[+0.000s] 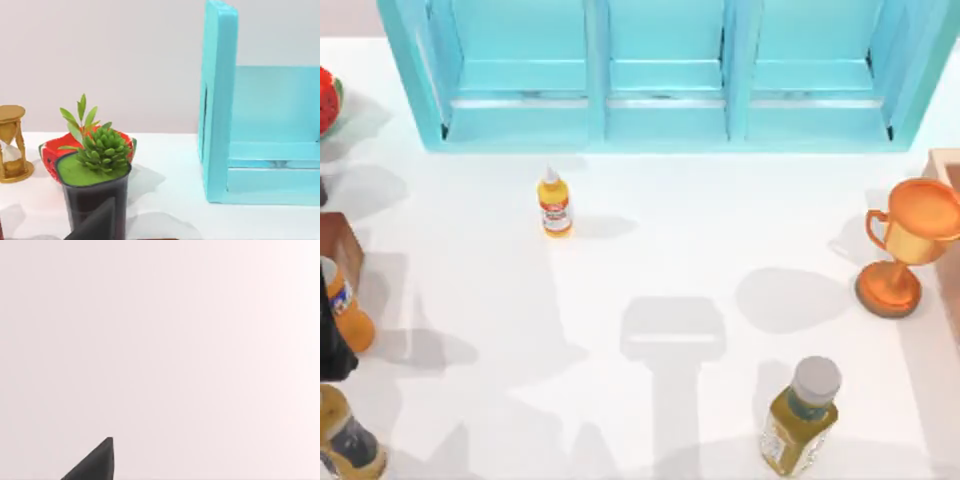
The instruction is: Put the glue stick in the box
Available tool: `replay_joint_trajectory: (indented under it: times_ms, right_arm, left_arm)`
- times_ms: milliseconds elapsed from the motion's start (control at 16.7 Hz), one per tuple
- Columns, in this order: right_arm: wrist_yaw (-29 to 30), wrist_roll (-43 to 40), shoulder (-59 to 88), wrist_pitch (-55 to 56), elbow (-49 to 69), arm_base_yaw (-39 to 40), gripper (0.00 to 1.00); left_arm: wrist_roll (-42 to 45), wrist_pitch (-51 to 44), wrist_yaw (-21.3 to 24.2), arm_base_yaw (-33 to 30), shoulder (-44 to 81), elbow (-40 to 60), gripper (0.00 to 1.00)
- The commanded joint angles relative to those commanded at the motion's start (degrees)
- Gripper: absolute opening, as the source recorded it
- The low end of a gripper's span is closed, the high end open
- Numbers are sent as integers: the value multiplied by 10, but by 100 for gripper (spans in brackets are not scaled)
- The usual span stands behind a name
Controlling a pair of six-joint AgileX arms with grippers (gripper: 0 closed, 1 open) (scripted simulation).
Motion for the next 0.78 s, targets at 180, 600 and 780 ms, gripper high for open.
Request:
replay_joint_trajectory:
  times_ms: [180,600,780]
  right_arm:
    - [141,149,77,8,-107,156,100]
    - [439,296,149,140,-249,465,100]
    - [540,308,173,209,-294,568,100]
  left_arm:
    - [0,0,0,0,0,0,100]
    - [0,0,0,0,0,0,100]
    - [0,0,0,0,0,0,100]
